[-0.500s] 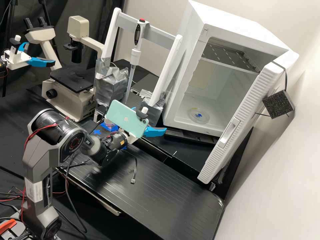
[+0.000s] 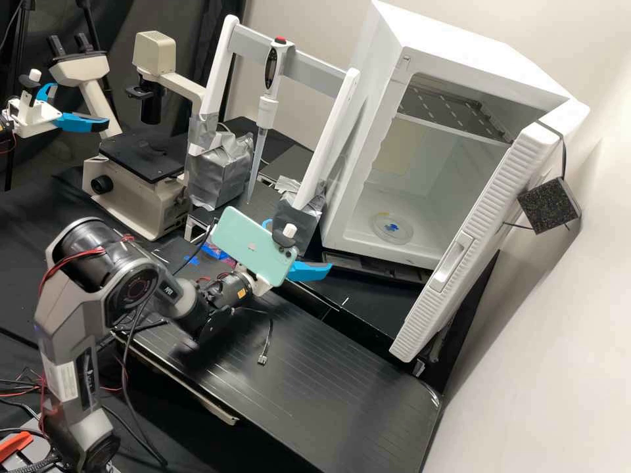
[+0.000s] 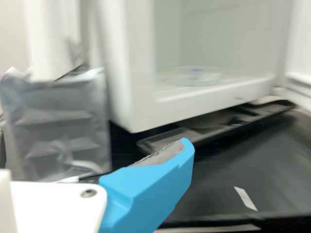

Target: Close the door

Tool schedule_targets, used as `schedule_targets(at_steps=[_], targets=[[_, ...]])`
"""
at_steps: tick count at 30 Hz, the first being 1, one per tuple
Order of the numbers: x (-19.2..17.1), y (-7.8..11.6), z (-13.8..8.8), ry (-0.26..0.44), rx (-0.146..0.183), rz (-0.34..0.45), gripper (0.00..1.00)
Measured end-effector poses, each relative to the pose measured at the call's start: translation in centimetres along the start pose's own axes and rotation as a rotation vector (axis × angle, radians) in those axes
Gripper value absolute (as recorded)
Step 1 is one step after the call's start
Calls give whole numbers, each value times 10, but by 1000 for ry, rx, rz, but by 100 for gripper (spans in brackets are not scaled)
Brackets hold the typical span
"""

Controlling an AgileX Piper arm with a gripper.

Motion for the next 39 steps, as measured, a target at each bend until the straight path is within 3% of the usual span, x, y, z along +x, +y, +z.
schedule_targets(at_steps=[5, 8, 14, 20, 25, 33, 39], targets=[[-29, 35, 7, 51, 46, 147, 100], [-46, 57, 10, 72, 56, 236, 100], [-79, 99, 25, 14, 66, 418, 100], [-92, 123, 45, -68, 67, 530, 100], [-85, 136, 61, -109, 75, 554, 100], [-52, 146, 82, -144, 19, 542, 100], [-33, 149, 91, -132, 2, 503, 100]])
